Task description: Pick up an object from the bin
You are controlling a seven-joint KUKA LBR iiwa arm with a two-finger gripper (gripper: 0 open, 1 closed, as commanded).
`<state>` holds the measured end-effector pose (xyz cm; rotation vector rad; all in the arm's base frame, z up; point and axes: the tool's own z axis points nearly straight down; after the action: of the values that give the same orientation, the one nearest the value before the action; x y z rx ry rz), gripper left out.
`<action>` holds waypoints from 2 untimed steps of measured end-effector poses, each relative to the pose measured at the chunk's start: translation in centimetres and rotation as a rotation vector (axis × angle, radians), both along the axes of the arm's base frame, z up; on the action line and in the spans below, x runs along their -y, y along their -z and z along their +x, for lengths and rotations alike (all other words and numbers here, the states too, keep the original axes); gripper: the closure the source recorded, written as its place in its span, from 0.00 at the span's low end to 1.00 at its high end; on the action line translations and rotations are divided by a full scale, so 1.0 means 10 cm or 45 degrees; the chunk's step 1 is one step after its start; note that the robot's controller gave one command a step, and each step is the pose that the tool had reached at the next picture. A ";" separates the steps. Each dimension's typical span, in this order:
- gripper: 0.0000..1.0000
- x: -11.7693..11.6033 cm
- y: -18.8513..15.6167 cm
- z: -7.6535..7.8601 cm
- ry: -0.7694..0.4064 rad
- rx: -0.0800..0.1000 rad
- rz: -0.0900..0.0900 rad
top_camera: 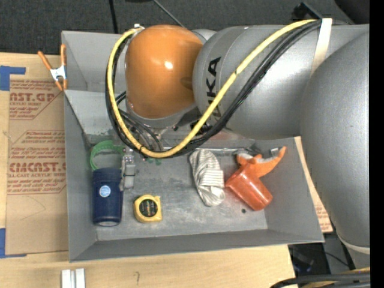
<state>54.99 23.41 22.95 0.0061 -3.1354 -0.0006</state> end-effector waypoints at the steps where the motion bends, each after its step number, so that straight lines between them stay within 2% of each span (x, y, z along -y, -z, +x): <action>1: 0.00 0.01 -0.05 0.02 0.004 0.010 0.002; 2: 0.00 -0.03 0.68 -0.04 -0.143 0.013 0.002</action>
Offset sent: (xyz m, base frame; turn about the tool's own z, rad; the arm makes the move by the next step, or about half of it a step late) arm -0.0131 0.0092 -0.1595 -0.2535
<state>54.59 23.70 16.14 0.1824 -3.1406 -0.0022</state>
